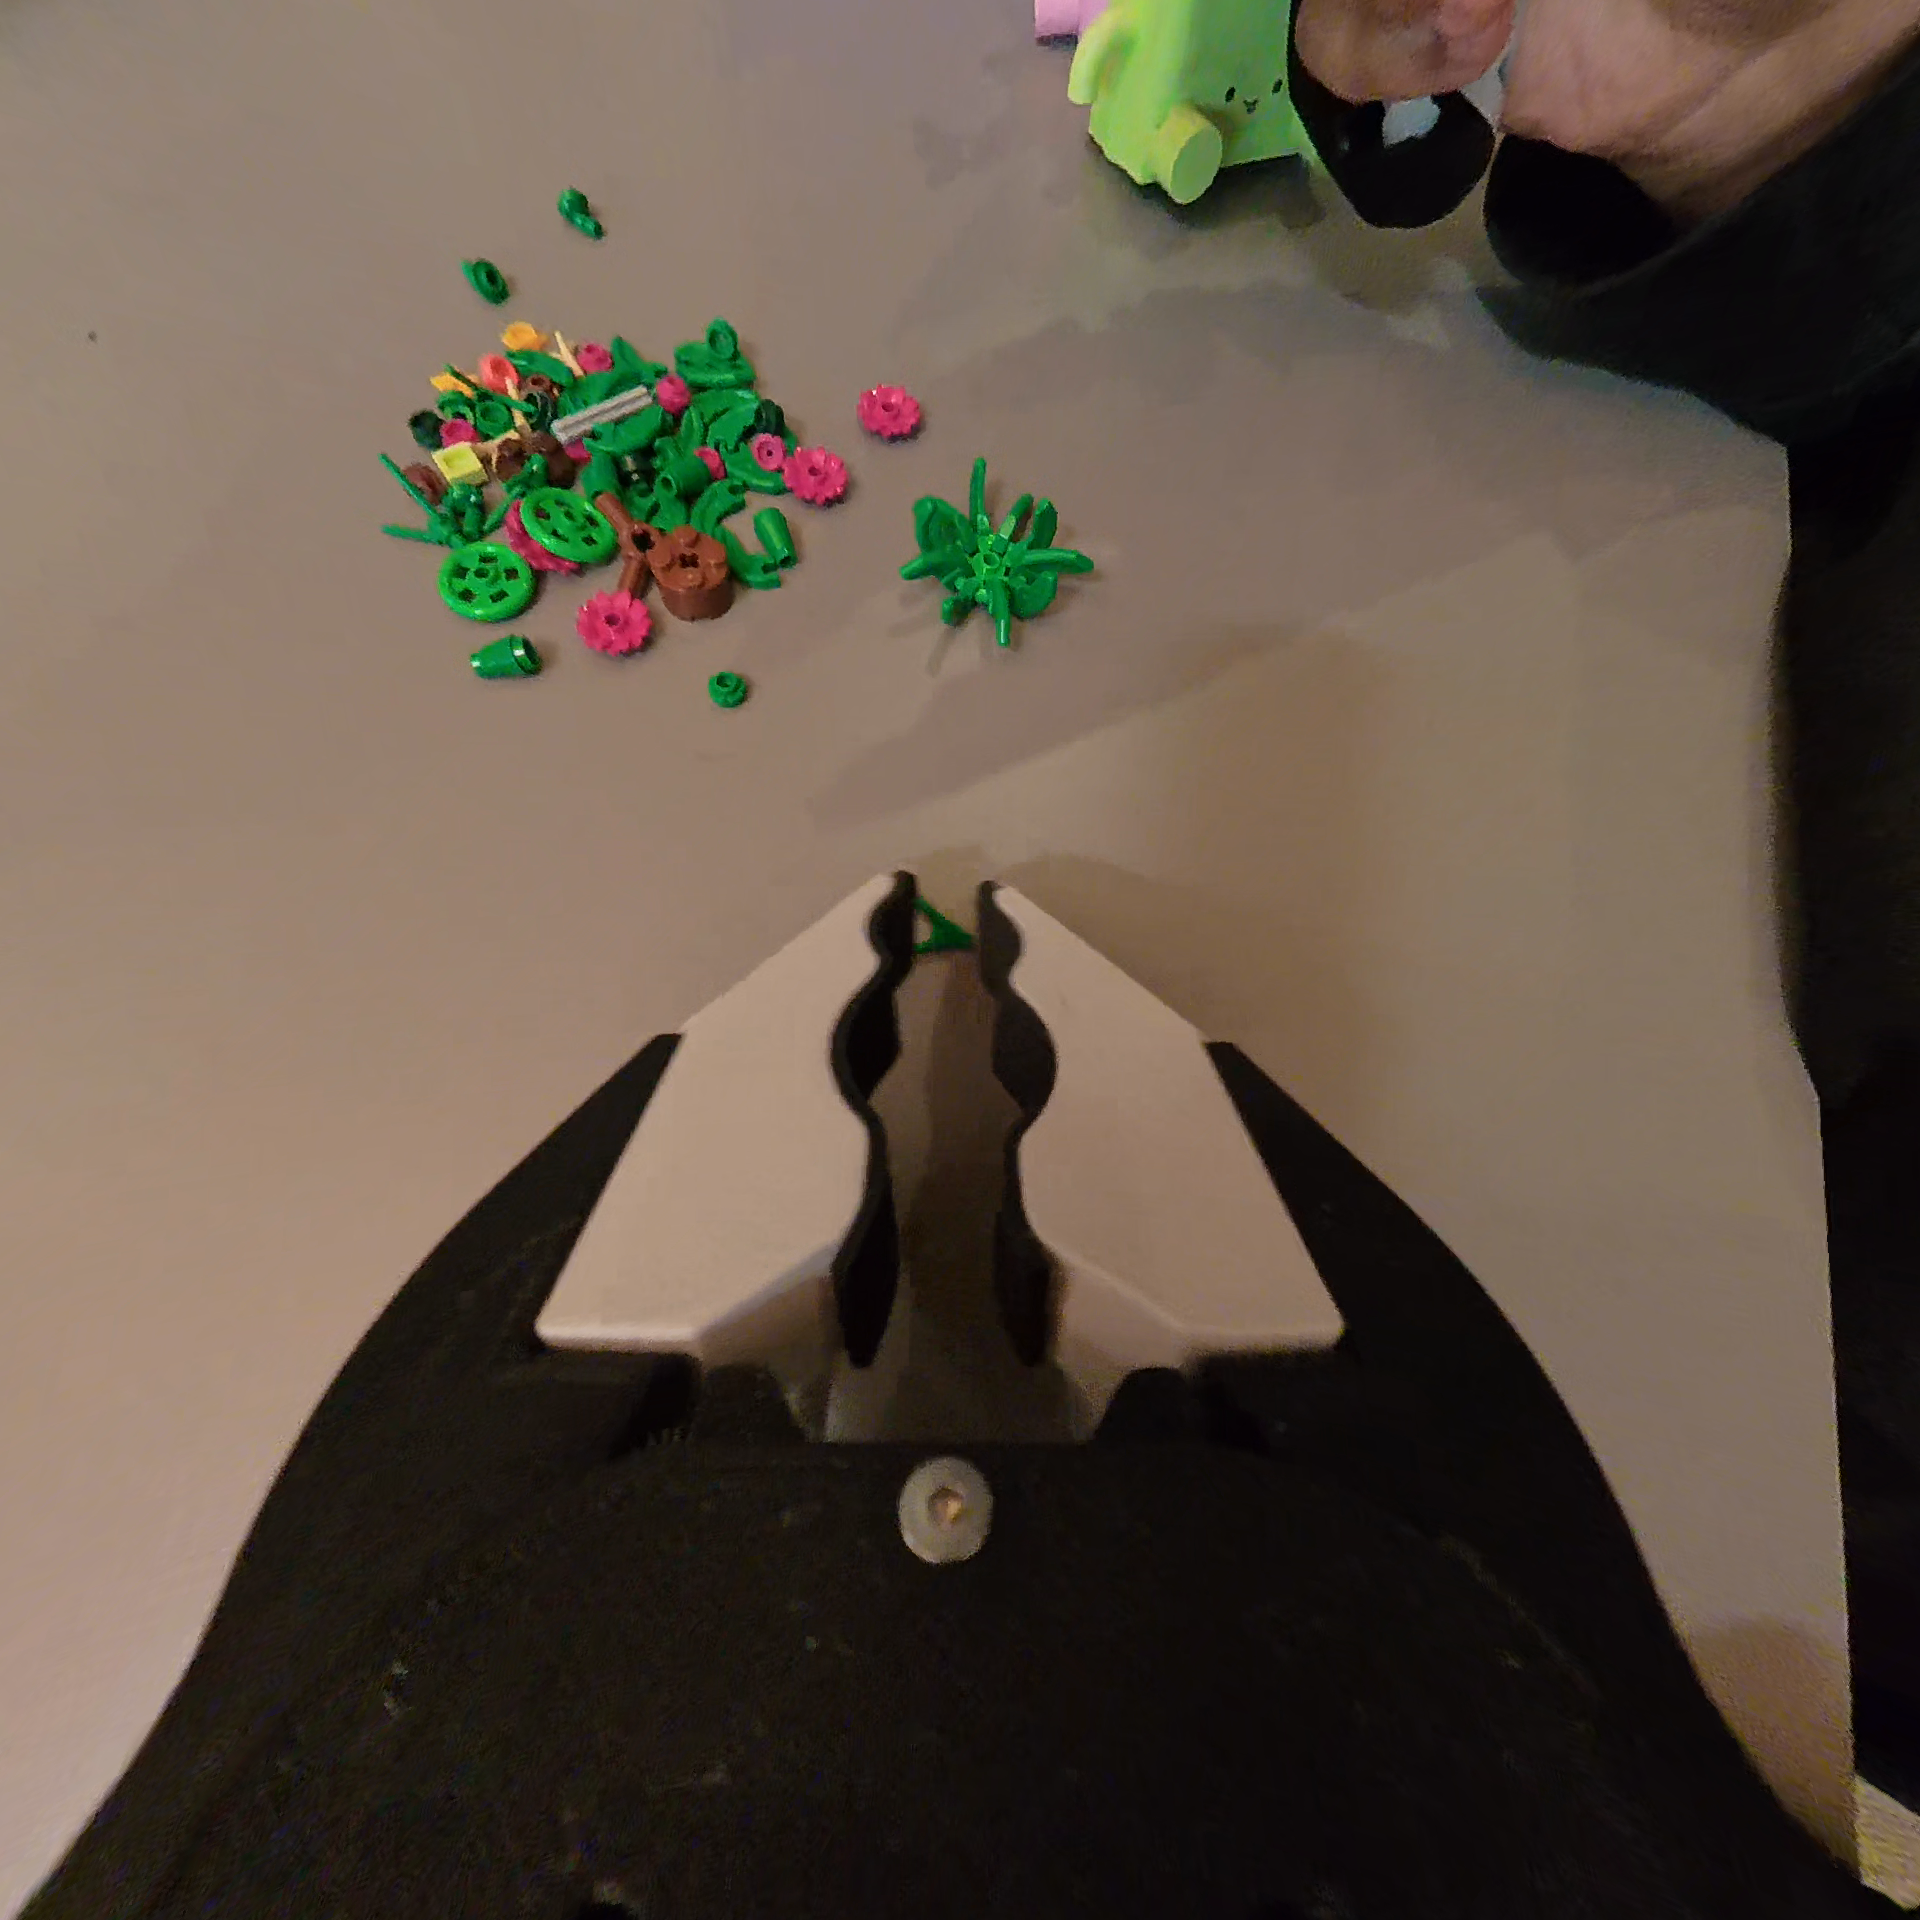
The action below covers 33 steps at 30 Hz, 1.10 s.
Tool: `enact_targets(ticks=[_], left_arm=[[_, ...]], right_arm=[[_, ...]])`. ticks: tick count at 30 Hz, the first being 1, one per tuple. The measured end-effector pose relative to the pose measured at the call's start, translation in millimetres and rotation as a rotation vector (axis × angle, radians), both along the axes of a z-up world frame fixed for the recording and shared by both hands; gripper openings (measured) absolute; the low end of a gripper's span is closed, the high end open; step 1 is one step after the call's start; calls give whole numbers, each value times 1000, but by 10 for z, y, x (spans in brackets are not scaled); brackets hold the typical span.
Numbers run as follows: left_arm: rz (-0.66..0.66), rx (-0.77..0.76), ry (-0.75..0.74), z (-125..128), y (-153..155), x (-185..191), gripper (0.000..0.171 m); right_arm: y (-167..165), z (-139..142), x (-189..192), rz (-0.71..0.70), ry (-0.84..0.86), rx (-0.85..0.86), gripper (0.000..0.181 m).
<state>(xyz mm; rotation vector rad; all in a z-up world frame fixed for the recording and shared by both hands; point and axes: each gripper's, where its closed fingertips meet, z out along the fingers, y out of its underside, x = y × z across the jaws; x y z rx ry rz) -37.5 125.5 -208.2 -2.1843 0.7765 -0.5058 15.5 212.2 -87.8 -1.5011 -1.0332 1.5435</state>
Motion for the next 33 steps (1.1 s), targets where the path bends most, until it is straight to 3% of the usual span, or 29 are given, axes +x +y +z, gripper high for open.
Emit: enact_targets(ticks=[4,11,17,22,25,29,33], left_arm=[[12,55,10,82,40,-28,0],[115,251,49,480,315,-262,0],[200,345,-108,767,526,-373,0],[221,169,-445,640,866,-79,0],[261,72,-401,411,1094,3,0],[263,102,-305,409,1253,52,0],[257,56,-270,301,1237,84,25]], right_arm=[[7,0,1,-13,-6,27,26],[41,19,28,-30,2,32,26],[51,17,31,-33,0,35,25],[60,26,37,-29,9,19,25],[86,17,48,-41,4,25,25],[103,-2,47,-43,0,18,25],[92,-8,39,-37,-2,17,25]])
